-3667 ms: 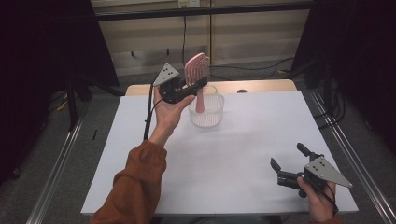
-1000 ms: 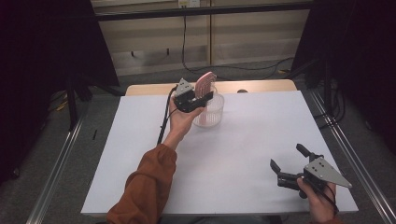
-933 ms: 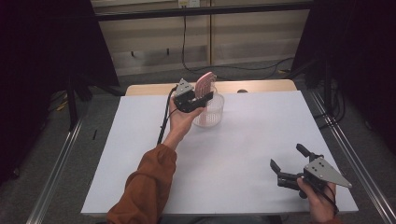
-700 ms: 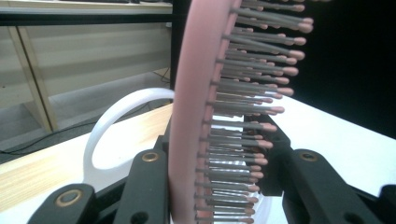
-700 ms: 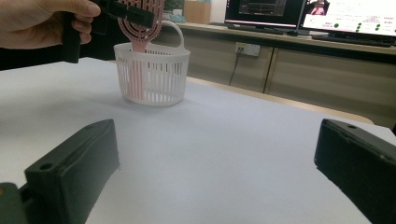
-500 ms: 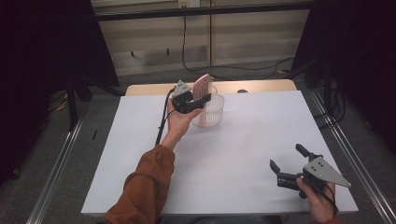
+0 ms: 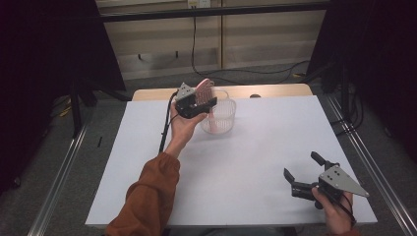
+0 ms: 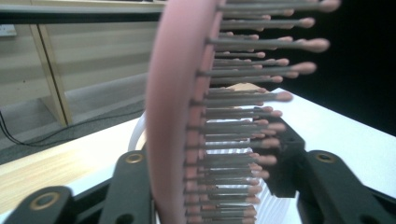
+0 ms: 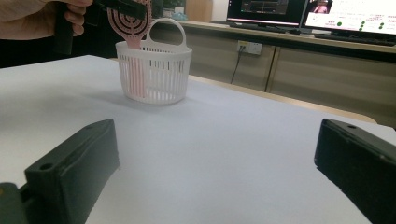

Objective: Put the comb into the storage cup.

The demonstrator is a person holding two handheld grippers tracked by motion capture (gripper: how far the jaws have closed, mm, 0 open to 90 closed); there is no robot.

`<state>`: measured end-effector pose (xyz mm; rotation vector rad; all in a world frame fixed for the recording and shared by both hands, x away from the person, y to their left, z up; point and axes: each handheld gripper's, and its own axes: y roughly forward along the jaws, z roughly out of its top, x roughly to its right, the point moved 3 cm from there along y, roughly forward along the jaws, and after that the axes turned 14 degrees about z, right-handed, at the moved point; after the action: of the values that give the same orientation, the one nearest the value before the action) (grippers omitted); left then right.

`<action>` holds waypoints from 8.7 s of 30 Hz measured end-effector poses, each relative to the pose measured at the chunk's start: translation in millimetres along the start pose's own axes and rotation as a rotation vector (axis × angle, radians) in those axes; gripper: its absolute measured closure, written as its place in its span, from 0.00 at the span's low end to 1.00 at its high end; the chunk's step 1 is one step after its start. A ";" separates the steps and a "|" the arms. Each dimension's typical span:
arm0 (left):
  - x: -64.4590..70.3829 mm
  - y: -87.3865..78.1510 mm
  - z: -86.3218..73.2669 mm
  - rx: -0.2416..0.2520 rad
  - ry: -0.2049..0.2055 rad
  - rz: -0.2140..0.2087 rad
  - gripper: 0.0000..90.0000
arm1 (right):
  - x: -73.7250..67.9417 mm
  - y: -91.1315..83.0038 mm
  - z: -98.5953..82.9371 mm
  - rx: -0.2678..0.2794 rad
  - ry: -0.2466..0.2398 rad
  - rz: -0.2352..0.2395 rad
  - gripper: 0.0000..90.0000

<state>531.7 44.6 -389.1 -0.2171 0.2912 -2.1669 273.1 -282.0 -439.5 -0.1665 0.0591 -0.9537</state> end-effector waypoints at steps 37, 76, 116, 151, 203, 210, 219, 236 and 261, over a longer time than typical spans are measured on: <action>-31.1 -7.8 -7.0 -0.038 -0.006 0.070 0.35 | -1.1 2.8 -2.5 -0.019 0.002 0.018 0.00; -37.2 -0.1 -15.8 -0.070 -0.009 0.068 0.37 | -2.5 3.4 -3.3 -0.026 -0.004 0.036 0.00; -42.3 -25.6 -5.9 0.028 0.027 0.075 0.03 | -0.7 4.1 -3.1 -0.010 -0.010 0.025 0.00; -45.6 -76.0 -19.8 0.103 0.041 0.066 0.04 | -1.0 1.8 -2.0 -0.003 -0.015 -0.021 0.00; -50.2 -169.8 -70.7 0.176 0.018 0.163 0.04 | -2.2 3.3 0.6 0.015 -0.030 -0.024 0.00; -48.3 -181.5 -74.5 0.175 0.013 0.181 0.04 | -2.3 3.2 1.0 0.025 -0.025 -0.032 0.00; -49.5 -192.8 -83.5 0.164 -0.008 0.178 0.04 | -2.4 2.6 1.5 0.031 -0.028 -0.039 0.00; -46.0 -217.6 -93.3 0.176 -0.025 0.194 0.04 | -2.5 1.4 2.7 0.047 -0.033 -0.048 0.00; -39.0 -253.8 -107.4 0.166 -0.031 0.255 0.04 | -1.7 -1.1 2.4 0.058 -0.024 -0.077 0.00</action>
<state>328.3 231.9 -420.7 -0.1124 0.1135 -1.9215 271.5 -281.0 -437.0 -0.1274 0.0028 -1.0292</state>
